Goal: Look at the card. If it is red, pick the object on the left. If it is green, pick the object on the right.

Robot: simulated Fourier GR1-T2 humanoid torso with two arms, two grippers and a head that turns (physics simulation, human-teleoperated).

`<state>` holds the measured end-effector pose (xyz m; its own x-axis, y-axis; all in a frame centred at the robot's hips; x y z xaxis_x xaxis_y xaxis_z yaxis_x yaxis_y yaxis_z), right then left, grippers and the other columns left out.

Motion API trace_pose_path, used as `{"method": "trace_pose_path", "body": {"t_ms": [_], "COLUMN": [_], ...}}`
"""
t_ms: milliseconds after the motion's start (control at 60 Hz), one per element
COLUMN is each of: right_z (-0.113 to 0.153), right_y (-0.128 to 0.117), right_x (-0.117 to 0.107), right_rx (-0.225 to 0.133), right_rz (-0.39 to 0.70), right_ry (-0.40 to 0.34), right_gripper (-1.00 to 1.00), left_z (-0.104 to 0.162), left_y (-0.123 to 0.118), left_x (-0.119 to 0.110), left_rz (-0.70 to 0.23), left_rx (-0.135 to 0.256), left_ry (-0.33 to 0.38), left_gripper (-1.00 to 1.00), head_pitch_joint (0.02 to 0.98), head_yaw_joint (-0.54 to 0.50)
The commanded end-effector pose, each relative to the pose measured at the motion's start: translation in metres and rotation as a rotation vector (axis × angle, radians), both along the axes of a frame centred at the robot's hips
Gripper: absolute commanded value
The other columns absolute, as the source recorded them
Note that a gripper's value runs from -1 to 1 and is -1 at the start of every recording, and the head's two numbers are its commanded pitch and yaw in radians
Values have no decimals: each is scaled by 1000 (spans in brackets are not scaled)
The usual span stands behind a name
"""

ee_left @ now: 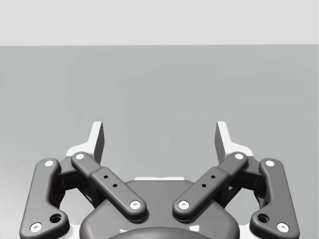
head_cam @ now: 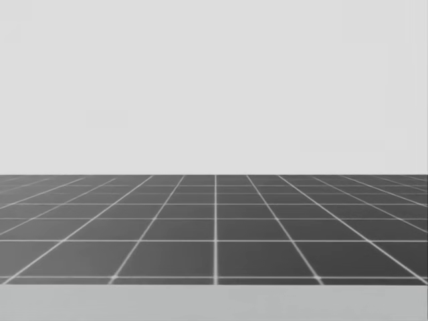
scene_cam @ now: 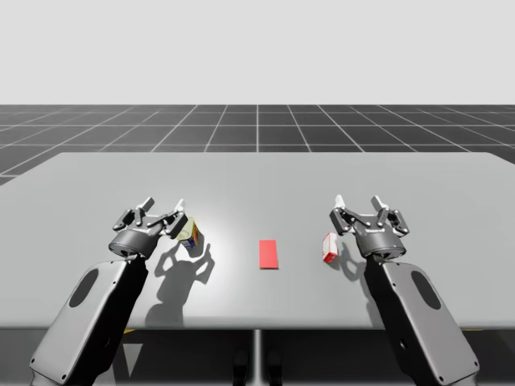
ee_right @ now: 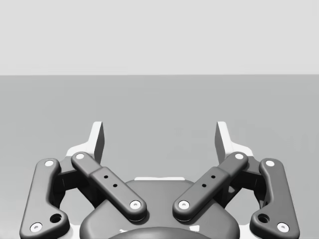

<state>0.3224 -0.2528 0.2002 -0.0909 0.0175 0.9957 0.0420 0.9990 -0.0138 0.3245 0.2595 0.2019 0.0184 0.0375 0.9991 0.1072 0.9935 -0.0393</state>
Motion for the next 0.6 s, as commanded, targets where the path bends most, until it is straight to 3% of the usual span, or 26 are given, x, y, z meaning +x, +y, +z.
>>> {"method": "trace_pose_path", "body": {"t_ms": [17,50,250,517,600], "right_z": [-1,-1,0,-4,-7], "right_y": [0,1,0,0,-2], "right_x": [-1,-1,2,5,5], "right_rx": [46,55,-12,-22,-46], "right_rz": [-4,-25,-34,-63,-45], "right_ry": [-6,-11,21,49,35], "right_gripper": [-1000,-1000,-1000,-1000,-1000], "left_z": [-1,-1,-1,-1,0], "left_y": [-1,-1,-2,-1,0], "left_x": [0,0,0,-1,0], "left_rz": [1,1,2,7,8], "left_rx": [8,11,12,16,18], "left_ry": [2,4,1,-5,-9], "left_gripper": [-1000,-1000,-1000,-1000,-1000], "head_pitch_joint": [101,101,151,365,430], "head_yaw_joint": [5,6,5,10,11]}}
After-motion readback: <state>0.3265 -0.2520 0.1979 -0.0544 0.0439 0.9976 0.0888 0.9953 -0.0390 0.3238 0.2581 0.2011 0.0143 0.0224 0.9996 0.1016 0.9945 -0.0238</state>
